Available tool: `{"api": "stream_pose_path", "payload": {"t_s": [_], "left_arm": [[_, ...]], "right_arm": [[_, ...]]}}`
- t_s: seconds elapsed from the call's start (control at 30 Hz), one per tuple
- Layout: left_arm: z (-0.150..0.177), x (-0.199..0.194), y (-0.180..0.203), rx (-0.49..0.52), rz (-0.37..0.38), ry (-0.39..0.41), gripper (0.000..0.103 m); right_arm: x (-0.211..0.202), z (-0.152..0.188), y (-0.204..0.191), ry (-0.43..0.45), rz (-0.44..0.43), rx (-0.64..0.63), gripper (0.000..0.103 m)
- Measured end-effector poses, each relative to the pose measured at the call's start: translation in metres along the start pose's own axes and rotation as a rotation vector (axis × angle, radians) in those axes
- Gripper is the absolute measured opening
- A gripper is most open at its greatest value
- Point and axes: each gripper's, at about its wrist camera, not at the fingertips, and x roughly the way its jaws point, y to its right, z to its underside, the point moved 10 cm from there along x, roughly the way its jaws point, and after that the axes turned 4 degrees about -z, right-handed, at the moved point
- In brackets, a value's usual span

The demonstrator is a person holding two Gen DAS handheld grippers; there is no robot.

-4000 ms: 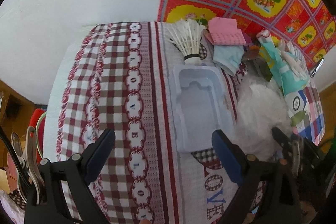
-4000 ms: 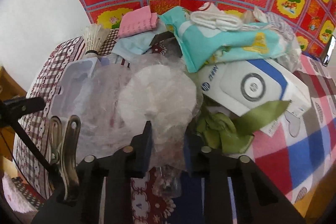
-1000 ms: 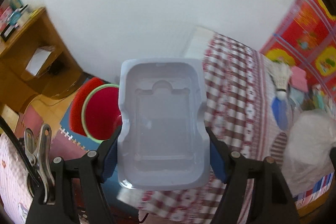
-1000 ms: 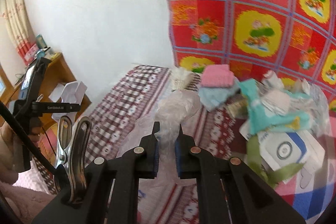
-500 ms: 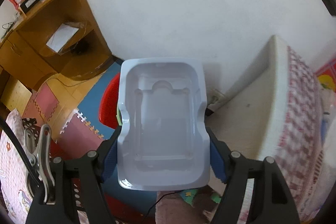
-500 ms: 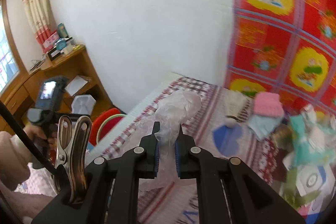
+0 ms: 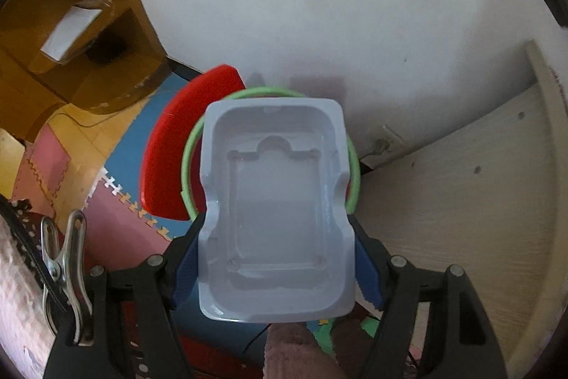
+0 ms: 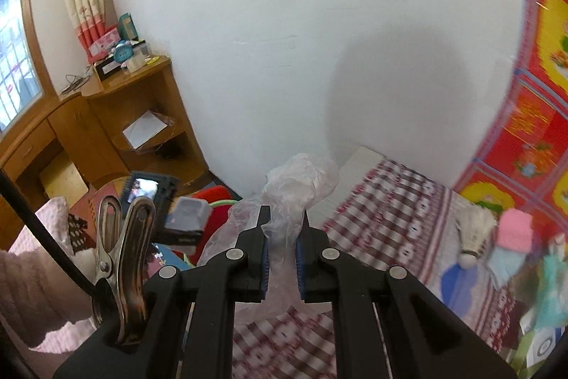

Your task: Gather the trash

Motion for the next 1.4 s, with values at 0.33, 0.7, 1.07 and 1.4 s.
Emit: {"api": "stream_pose_path", "payload": {"t_s": [0.33, 0.7, 1.07, 1.4], "left_arm": [[-0.004, 0.086, -0.003, 0.045, 0.034, -0.064, 0.077], [-0.011, 0.125, -0.009, 0.039, 0.064, -0.098, 0.081], [-0.016, 0.107, -0.025, -0.011, 0.098, -0.067, 0.085], [-0.012, 0.069, -0.046, -0.090, 0.107, -0.040, 0.085]], "right_arm": [[0.056, -0.014, -0.031, -0.051, -0.010, -0.003, 0.013], [0.100, -0.014, -0.050, -0.112, -0.020, -0.019, 0.013], [0.136, -0.018, -0.068, -0.160, -0.063, -0.053, 0.013], [0.190, -0.008, -0.094, -0.235, -0.094, -0.120, 0.013]]}}
